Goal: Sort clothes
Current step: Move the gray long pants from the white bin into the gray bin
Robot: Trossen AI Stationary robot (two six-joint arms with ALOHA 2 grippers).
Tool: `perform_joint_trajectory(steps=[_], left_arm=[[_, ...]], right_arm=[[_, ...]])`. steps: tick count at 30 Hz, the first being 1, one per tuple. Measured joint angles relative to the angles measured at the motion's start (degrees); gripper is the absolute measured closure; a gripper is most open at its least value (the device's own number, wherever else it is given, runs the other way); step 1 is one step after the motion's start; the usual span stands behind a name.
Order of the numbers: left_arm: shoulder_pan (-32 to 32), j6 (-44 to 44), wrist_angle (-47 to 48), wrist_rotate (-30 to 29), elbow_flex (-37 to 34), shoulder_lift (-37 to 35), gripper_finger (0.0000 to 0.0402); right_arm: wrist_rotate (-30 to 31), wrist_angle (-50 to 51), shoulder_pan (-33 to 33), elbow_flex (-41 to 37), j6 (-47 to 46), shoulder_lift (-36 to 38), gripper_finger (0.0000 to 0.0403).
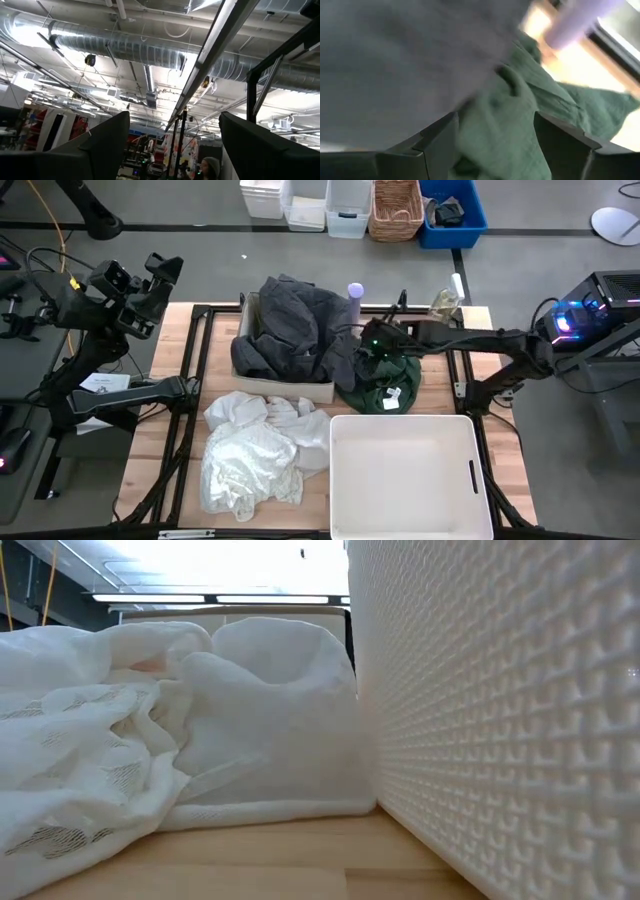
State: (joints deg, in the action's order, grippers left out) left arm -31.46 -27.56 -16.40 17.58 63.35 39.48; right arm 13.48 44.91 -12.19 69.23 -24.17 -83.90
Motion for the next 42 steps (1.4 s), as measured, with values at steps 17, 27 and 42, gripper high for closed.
perform_joint_trajectory(steps=[17, 27, 42], left_arm=[[0.02, -2.9, 0.11, -0.35, 0.02, 0.24, 0.0106], [0.02, -4.31, 0.24, -0.08, 0.0, 0.31, 0.0106], [0.0, -2.04, 0.28, -0.02, 0.01, 0.35, 0.0106]], right_arm=[[3.5, -30.27, -9.56, -11.94, -23.67, -6.32, 0.0396], [-16.21, -43.14, -10.74, -12.04, -21.2, -7.93, 0.0402], [-16.83, -66.94, -1.96, -11.96, -24.85, -1.81, 0.0403]])
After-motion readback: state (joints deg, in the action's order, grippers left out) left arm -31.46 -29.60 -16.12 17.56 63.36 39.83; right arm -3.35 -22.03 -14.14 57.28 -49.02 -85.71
